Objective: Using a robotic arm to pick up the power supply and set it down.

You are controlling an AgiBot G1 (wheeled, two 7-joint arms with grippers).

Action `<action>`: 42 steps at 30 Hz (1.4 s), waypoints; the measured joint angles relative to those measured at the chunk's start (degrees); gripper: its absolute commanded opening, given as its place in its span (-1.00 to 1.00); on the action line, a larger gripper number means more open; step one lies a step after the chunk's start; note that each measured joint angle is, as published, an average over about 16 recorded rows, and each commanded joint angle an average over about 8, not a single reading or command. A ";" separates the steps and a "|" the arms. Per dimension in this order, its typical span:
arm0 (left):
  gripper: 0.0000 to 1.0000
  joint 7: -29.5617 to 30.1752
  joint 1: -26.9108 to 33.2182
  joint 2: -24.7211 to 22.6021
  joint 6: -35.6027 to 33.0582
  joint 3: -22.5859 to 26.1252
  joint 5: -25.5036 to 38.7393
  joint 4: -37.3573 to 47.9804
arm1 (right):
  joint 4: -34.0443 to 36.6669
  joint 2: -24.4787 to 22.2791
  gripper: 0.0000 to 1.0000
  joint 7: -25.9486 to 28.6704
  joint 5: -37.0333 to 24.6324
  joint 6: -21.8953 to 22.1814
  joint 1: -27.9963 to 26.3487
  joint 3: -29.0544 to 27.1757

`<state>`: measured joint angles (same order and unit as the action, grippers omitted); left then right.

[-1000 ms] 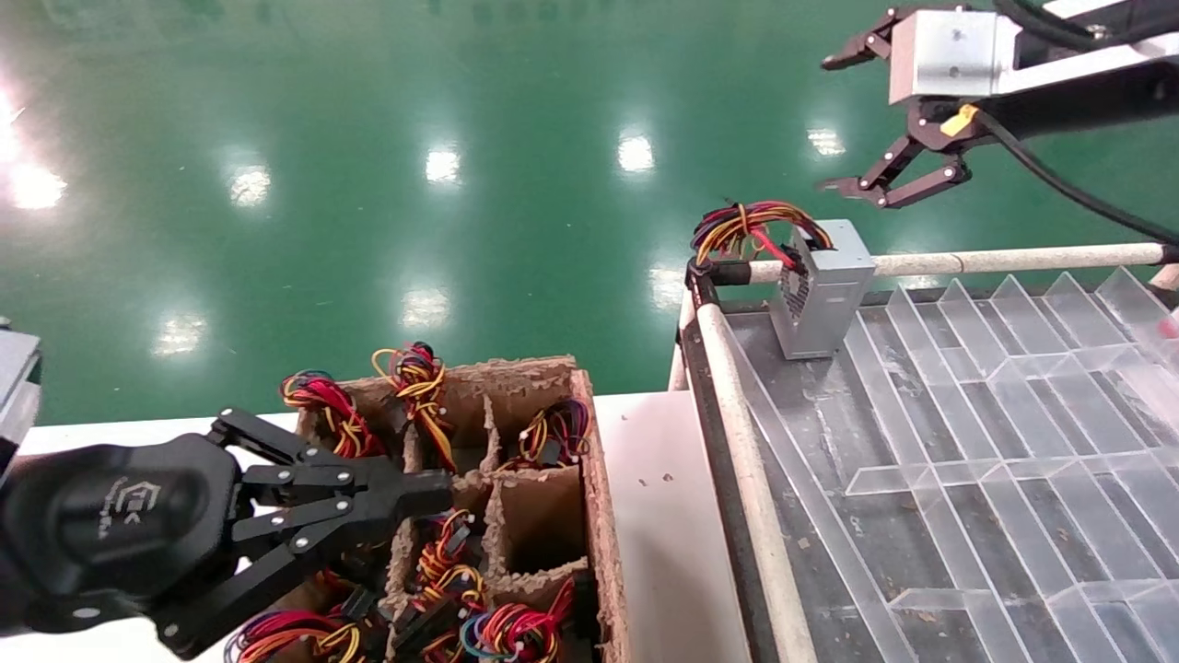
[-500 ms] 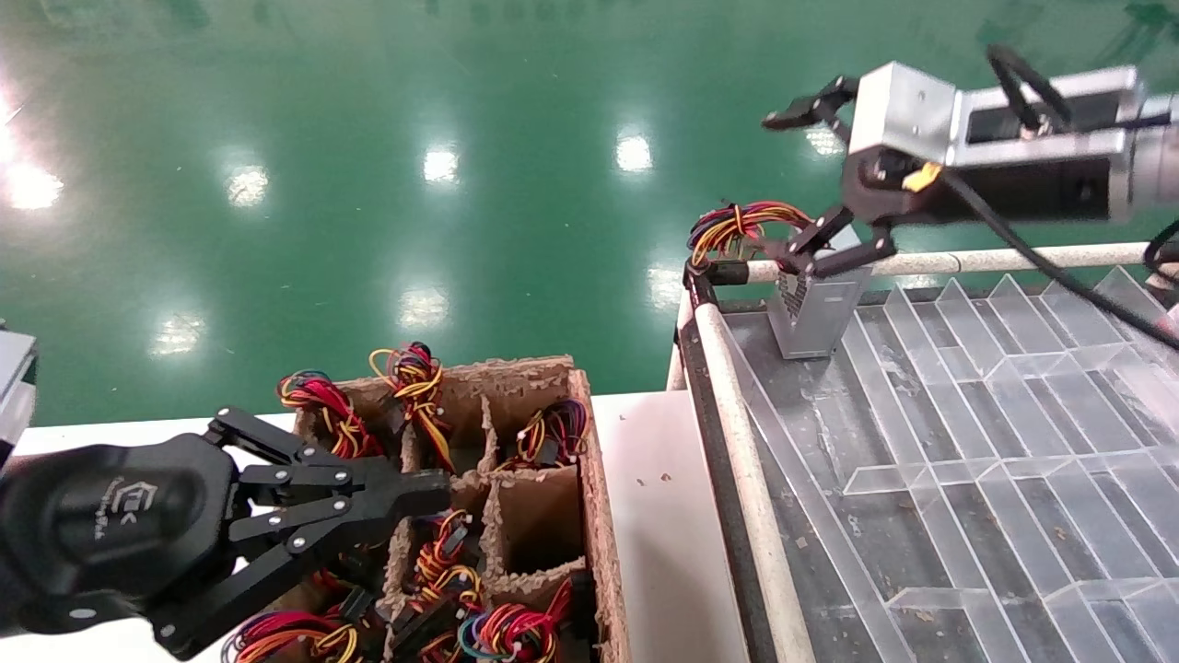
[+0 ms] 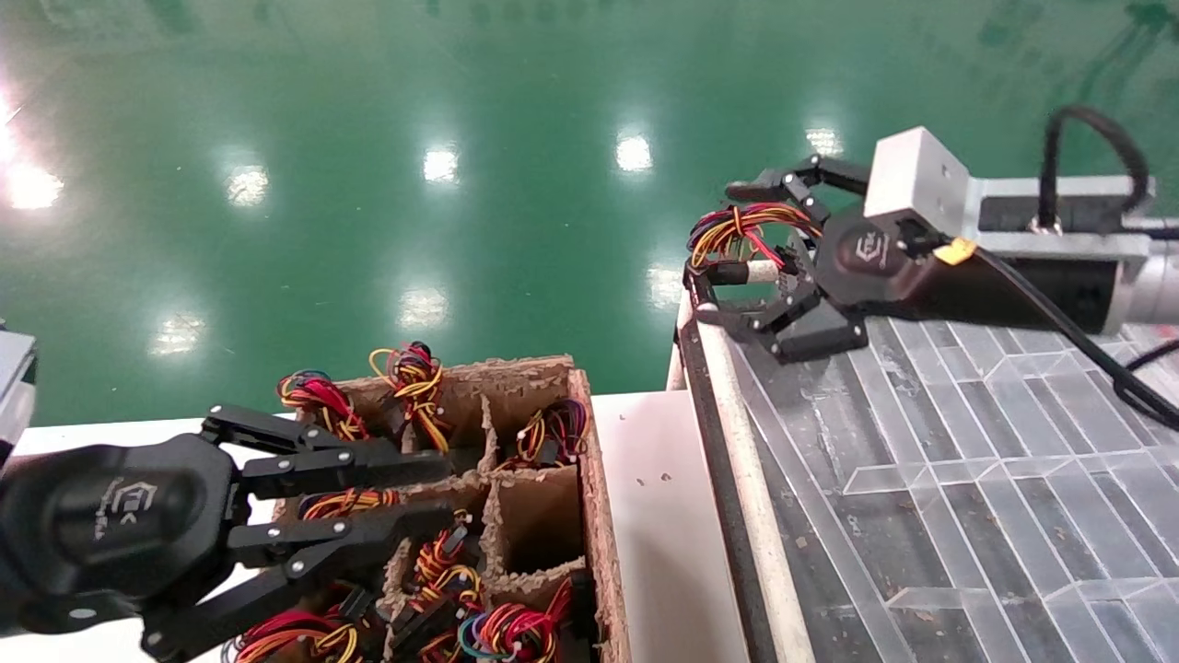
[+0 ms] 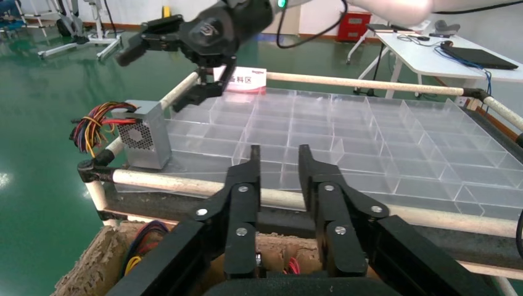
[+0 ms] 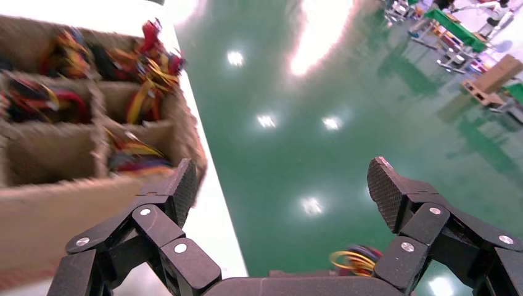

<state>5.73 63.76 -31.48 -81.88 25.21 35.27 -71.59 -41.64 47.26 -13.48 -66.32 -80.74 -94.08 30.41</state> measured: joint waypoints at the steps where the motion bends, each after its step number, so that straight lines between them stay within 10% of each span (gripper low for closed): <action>1: 1.00 0.00 0.00 0.00 0.00 0.00 0.00 0.00 | -1.07 -0.41 1.00 0.81 0.82 -0.17 1.09 -0.48; 28: 1.00 0.00 0.00 0.00 0.00 0.00 0.00 0.00 | -29.37 -11.25 1.00 22.14 22.51 -4.56 29.93 -13.23; 42: 1.00 0.00 -0.01 0.01 0.01 0.00 -0.01 0.02 | -33.26 -12.76 1.00 24.83 25.60 -5.20 33.99 -15.05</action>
<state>5.73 63.75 -31.48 -81.86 25.21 35.26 -71.57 -74.90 34.50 11.35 -40.73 -85.94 -60.09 15.37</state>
